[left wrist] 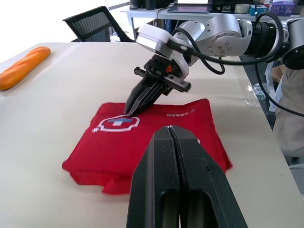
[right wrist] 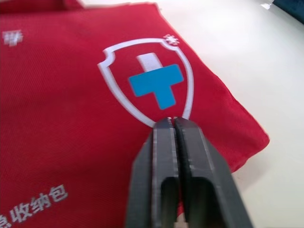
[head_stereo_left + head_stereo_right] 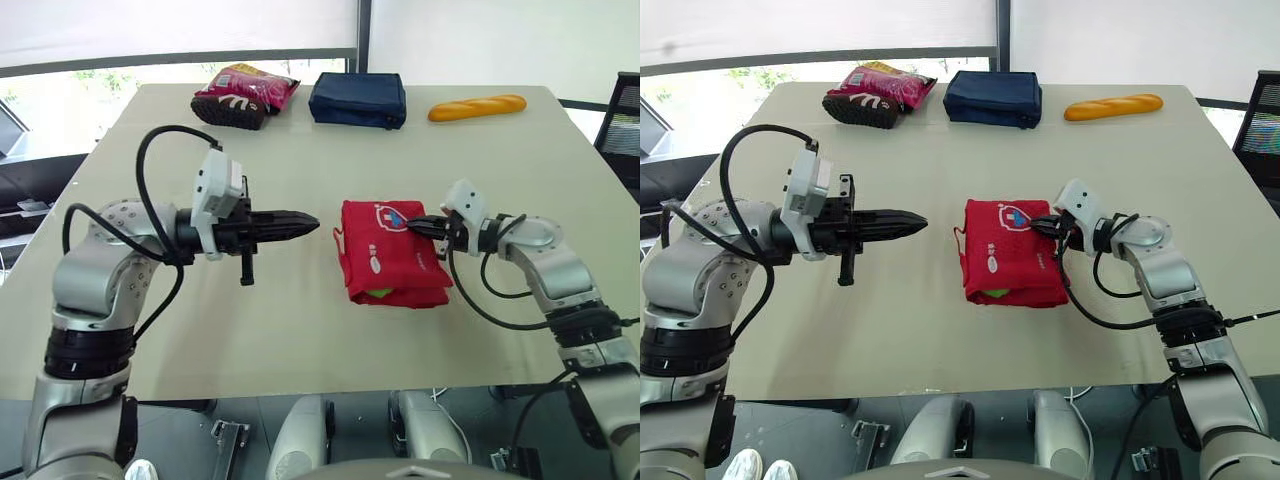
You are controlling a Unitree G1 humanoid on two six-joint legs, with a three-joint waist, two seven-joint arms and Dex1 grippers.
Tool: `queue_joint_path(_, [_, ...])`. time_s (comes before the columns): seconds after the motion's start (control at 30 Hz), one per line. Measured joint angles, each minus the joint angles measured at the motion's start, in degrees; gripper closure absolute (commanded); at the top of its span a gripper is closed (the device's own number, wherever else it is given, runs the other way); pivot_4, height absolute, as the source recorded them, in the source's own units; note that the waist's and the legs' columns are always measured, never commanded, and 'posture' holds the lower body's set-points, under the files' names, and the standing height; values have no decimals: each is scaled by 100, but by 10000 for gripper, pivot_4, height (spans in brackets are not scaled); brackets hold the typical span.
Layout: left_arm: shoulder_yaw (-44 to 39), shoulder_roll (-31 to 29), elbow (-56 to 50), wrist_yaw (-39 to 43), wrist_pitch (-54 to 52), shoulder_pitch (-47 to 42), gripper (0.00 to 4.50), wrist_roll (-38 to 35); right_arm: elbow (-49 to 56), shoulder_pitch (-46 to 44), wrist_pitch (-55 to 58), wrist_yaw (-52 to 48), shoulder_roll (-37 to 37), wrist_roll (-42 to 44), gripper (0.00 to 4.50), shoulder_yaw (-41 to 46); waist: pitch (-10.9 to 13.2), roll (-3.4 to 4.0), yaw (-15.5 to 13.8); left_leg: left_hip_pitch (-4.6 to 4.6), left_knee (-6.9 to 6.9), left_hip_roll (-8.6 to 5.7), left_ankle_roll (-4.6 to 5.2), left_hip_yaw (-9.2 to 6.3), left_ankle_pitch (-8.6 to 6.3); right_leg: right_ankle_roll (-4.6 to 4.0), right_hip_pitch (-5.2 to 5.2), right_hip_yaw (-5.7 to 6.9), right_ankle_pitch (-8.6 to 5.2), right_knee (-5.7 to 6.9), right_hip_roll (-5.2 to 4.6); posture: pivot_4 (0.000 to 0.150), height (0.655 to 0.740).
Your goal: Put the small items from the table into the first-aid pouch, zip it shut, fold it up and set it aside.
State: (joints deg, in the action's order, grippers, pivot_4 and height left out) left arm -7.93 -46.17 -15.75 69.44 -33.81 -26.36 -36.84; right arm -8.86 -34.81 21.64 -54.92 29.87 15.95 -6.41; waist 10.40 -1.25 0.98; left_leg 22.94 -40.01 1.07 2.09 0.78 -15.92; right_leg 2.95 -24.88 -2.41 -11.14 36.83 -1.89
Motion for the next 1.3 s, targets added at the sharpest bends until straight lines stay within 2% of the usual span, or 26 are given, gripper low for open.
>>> queue_joint_path(0.03, [-44,-38,-17,-19,-35,26,45000,-47,53,13,140,-41,19,130,21269,93,1,-1,-1,1,0,0,0,0,0,0,0,2,0,0,0,1500,7134])
queue_joint_path(0.2, [-296,-297,-181,-80,-224,228,45000,-288,470,303,1068,-266,388,799,195,550,3,1,-18,6,4,-3,0,0,-1,-1,-1,2,0,-7,-5,1500,7134])
queue_joint_path(0.33, [-523,-494,-362,-57,-379,358,45000,-575,654,688,1711,-322,573,1013,195,590,3,1,-11,5,6,-2,0,6,-1,0,-3,2,-1,-8,-3,1500,7134])
queue_joint_path(0.5, [-570,-650,-407,-52,-457,383,45000,-724,653,731,2213,-97,403,1045,195,469,6,5,16,-5,6,2,0,18,0,1,-3,-2,-1,-4,5,1500,7134])
queue_joint_path(0.53, [-570,-679,-407,-51,-456,391,45000,-727,651,726,2379,-32,274,1104,4126,464,6,5,18,-5,6,6,0,17,0,0,-3,-2,-1,-4,9,1500,7134])
queue_joint_path(0.6, [-570,-700,-405,-51,-455,391,45000,-727,652,710,2604,34,192,1197,7580,463,6,5,18,-5,7,7,0,17,0,0,-3,-2,-1,-4,9,1500,7134])
queue_joint_path(0.63, [-569,-718,-403,-52,-454,390,45000,-727,656,684,2814,55,137,1277,14546,464,6,5,19,-5,7,8,0,18,0,0,-3,-3,-1,-4,9,1500,7134])
queue_joint_path(0.67, [-569,-719,-403,-52,-454,390,45000,-727,656,684,2820,55,136,1280,16365,464,6,5,20,-5,7,8,0,18,0,0,-3,-3,-1,-4,9,1500,7134])
queue_joint_path(0.73, [-569,-720,-400,-73,-452,389,45000,-727,752,684,3065,83,129,1385,27385,463,6,5,18,-5,7,9,0,19,0,0,-3,-3,-1,-4,8,1500,7134])
queue_joint_path(0.87, [-569,-720,-399,-108,-449,388,45000,-731,836,684,3340,240,68,1581,44692,607,6,5,20,-7,7,10,0,20,0,0,-3,-4,-1,-4,9,1500,7134])
queue_joint_path(1.1, [-562,-638,-400,-247,-408,287,45000,-741,603,668,3566,949,-309,1918,44692,1318,6,5,-5,-2,7,5,-1,21,0,1,-4,-6,0,-4,7,1500,7134])
queue_joint_path(1.23, [-557,-570,-401,-397,-448,158,45000,-840,24,424,3326,1572,-268,1997,44692,2236,8,6,-21,6,7,-7,0,20,0,2,-5,-7,0,-9,-4,1500,7134])
queue_joint_path(1.3, [-553,-566,-396,-456,-460,135,38687,-842,-125,373,3211,1739,-196,1999,45000,2474,8,6,-9,5,14,-8,0,19,-1,1,-5,-7,0,-9,-3,1500,7134])
